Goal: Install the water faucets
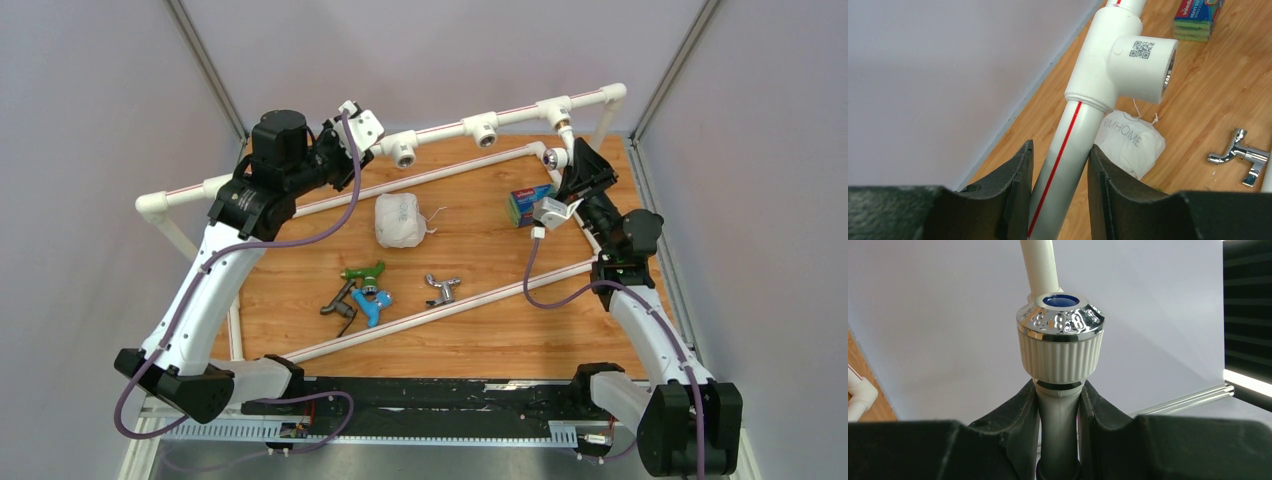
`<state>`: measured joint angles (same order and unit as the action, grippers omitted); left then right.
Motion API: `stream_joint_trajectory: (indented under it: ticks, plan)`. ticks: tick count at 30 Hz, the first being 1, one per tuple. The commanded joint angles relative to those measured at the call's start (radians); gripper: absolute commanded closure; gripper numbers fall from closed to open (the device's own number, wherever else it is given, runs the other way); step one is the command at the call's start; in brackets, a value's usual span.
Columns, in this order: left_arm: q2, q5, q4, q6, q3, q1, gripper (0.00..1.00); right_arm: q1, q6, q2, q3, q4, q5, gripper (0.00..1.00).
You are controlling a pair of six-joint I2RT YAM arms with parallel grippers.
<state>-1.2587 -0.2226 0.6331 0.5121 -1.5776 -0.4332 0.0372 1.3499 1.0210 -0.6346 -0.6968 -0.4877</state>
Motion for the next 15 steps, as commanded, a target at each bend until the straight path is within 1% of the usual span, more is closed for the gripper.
stream_joint_trajectory:
  ticks: [1,5,10,15]
  plan:
    - [0.039,0.002,0.077,-0.196,0.019,0.002,1.00,0.000,0.020,0.013,-0.008,-0.024,0.006,1.00]
    - [0.041,-0.015,0.080,-0.188,0.027,0.002,1.00,0.001,0.028,0.005,-0.031,0.019,-0.012,1.00]
    - [0.048,-0.029,0.086,-0.182,0.028,0.002,1.00,0.000,0.081,0.007,-0.086,0.137,0.005,1.00]
    - [0.062,-0.054,0.093,-0.173,0.039,0.002,1.00,-0.008,0.107,0.017,-0.097,0.154,0.012,1.00]
